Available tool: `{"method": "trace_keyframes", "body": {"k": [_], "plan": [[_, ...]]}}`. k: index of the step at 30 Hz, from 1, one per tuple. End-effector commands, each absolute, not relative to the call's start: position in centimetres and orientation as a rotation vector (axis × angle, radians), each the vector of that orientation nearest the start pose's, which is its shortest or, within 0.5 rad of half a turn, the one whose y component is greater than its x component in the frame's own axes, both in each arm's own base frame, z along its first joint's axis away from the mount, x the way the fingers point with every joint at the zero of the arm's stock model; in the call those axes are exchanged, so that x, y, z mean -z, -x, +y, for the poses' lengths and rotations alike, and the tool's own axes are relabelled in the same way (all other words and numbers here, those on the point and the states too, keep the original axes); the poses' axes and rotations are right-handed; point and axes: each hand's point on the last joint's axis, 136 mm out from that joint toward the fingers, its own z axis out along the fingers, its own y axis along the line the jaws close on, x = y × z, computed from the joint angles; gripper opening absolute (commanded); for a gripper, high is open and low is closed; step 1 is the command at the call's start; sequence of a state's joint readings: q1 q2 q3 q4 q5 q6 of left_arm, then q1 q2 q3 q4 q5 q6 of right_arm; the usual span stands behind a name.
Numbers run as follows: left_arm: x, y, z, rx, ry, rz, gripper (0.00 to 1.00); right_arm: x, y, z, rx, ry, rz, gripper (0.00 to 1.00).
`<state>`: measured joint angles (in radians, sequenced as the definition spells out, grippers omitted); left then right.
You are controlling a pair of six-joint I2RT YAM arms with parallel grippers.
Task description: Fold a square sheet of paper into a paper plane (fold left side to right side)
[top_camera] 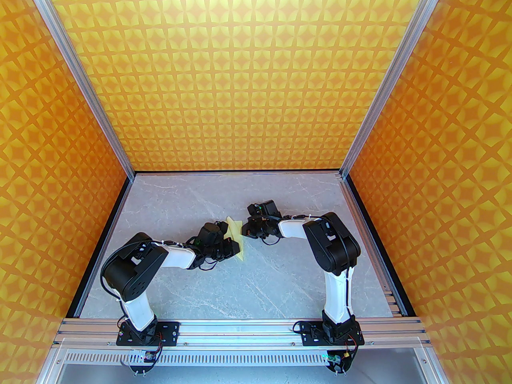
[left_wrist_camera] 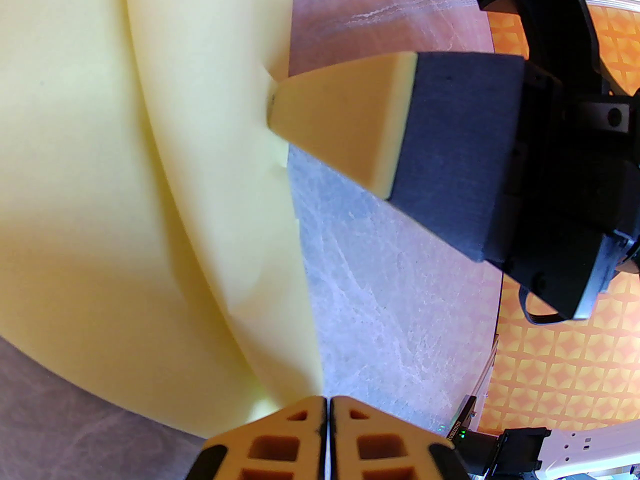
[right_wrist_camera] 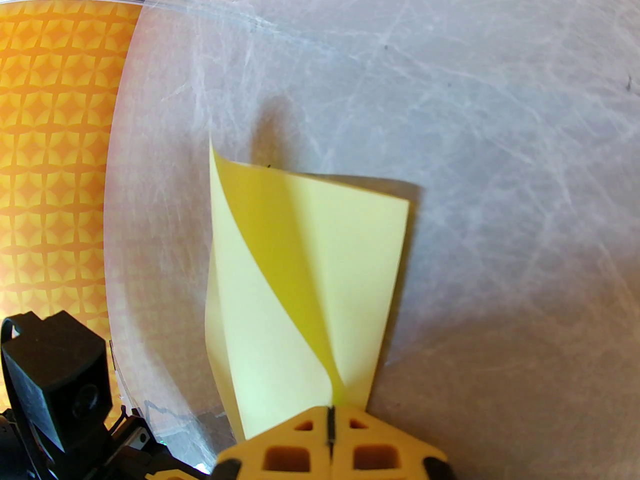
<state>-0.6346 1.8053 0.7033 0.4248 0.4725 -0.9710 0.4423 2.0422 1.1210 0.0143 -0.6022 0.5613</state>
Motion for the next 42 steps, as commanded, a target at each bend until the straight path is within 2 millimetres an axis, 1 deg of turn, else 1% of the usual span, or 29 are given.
{"method": "trace_keyframes", "body": {"k": [1, 15, 24, 27, 32, 35, 42], "plan": [[-3.3, -28.9, -31.8, 1.329, 0.131, 2.556, 0.09, -0.9, -37.9, 28.4, -1.118, 0.126, 2.656, 0.0], [-2.8, -28.9, -32.3, 1.344, 0.135, 2.559, 0.09, -0.8, -37.7, 28.4, -1.118, 0.125, 2.658, 0.0], [-2.9, -29.0, -32.5, 1.357, 0.135, 2.553, 0.09, -0.7, -37.7, 28.4, -1.118, 0.126, 2.66, 0.0], [-3.3, -28.9, -32.4, 1.361, 0.131, 2.543, 0.09, -0.9, -37.8, 28.4, -1.113, 0.13, 2.657, 0.0], [-4.1, -28.7, -31.6, 1.328, 0.129, 2.537, 0.09, -1.3, -38.0, 28.4, -1.11, 0.142, 2.654, 0.0], [-3.7, -28.3, -31.1, 1.312, 0.145, 2.551, 0.09, -1.3, -38.0, 28.4, -1.108, 0.149, 2.654, 0.0], [-1.2, -27.7, -30.1, 1.222, 0.202, 2.644, 0.07, -1.8, -38.3, 28.6, -1.104, 0.168, 2.647, 0.0]]}}
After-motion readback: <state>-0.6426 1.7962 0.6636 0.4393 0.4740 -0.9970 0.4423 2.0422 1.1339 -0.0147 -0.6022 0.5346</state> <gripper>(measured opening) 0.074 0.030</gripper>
